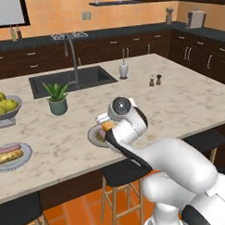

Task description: Place one bun and one sausage from the bowl on each plate.

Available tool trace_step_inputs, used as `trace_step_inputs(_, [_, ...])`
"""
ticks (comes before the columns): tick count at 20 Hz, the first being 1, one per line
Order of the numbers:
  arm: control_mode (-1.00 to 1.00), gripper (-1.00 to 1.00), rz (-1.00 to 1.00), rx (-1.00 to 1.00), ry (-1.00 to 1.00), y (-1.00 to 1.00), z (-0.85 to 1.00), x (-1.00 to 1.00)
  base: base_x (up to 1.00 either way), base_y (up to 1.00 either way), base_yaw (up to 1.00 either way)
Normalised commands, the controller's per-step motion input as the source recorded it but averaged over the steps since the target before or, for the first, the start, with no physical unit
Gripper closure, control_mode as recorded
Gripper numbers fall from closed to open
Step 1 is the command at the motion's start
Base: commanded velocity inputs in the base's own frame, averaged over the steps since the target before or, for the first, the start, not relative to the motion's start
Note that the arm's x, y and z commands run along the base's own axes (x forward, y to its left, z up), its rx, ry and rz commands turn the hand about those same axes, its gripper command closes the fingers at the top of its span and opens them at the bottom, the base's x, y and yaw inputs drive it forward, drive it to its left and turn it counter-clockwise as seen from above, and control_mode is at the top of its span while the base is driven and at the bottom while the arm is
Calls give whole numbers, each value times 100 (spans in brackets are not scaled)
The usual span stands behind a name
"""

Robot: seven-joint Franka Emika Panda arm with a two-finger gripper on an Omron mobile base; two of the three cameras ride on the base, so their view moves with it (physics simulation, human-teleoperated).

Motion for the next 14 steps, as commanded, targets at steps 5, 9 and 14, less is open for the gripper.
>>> trace_step_inputs(5, [-100, -100, 0, 15, -58, -100, 99, -100, 0, 0, 0])
trace_step_inputs(9, [-100, -100, 0, 21, -12, -50, 8, -50, 0, 0, 0])
trace_step_inputs(14, [-100, -100, 0, 0, -4, 0, 0, -6, 0, 0, 0])
